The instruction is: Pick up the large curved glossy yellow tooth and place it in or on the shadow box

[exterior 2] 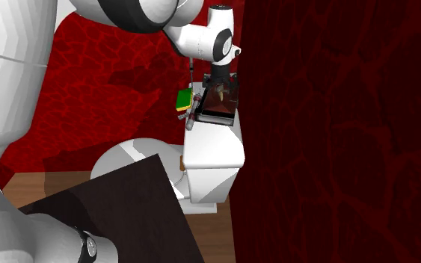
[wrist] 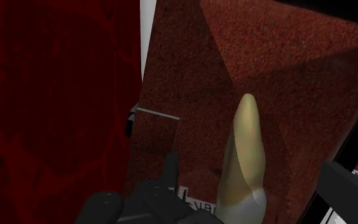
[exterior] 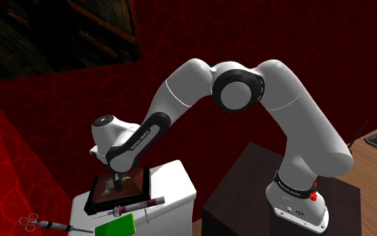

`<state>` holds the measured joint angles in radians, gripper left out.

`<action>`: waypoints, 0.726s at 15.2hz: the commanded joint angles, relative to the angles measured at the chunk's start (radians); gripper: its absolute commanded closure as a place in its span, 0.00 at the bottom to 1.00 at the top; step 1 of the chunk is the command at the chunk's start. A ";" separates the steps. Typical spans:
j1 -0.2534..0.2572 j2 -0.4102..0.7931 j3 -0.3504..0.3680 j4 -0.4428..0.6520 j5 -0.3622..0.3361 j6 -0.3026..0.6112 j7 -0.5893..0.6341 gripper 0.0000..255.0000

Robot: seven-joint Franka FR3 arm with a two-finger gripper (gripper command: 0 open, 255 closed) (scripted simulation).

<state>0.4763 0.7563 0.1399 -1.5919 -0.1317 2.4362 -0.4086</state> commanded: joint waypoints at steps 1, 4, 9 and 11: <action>-0.004 -0.037 0.005 -0.008 0.005 -0.028 -0.003 0.00; -0.009 -0.082 0.010 -0.020 0.011 -0.061 -0.007 0.00; -0.009 -0.082 0.010 -0.020 0.011 -0.061 -0.007 0.00; -0.009 -0.082 0.010 -0.020 0.011 -0.061 -0.007 0.00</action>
